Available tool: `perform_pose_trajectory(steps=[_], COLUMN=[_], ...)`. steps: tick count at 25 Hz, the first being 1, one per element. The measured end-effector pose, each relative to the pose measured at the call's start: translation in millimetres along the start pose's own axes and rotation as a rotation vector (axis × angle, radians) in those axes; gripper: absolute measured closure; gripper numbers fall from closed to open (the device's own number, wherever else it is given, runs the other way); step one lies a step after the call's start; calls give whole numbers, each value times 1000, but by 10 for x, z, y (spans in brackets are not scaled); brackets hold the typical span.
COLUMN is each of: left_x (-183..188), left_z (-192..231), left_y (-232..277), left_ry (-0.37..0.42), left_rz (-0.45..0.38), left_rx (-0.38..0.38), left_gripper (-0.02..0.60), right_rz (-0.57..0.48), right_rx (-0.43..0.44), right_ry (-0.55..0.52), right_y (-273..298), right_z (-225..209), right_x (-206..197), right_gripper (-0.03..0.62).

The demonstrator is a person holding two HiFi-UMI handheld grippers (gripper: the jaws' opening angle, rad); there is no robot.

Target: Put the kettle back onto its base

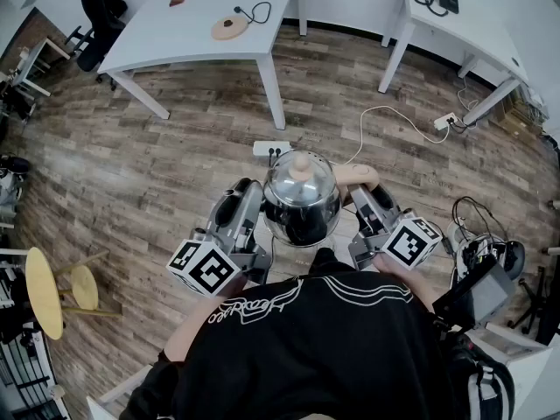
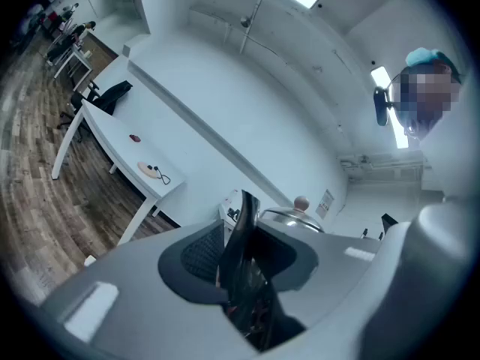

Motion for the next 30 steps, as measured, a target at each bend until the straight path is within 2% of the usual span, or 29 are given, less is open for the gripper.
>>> perform_pose_trajectory(steps=[3,7,11,19,23,30], left_x=[57,273,428,747,767,915], left_z=[-17,-107,-196,-212,-136,263], left_y=[321,990,1315,1520,1689,2225], left_ry=[14,30,56,103,103,49], left_rz=[-7,-32,-81,-131,-119,-94], left_rx=[2,-2,-5,14,1,-16], left_gripper=[476,476,477,477,479,480], right_rz=[-4,-9,-11,-29,-38,-23], right_rx=[13,49,101,165,141,82], right_ry=[2,-27,-50,-34,-19,-20], right_y=[163,558,800,1214,1315,1805], right_z=[-236,-634,-800,-849,-988,-1366], right_x=[198,755,1089,1305,1318,1406], right_gripper=[422,422,422,422,422,422])
Point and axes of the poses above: the fingertips, and each gripper's own axes: y forward along the fingers, z to its left, x out of its top, the point moved 3 cm from there along -y, backward along the fingers, and after that the axes turned 8 degrees about -y, right-handed, at the moved point
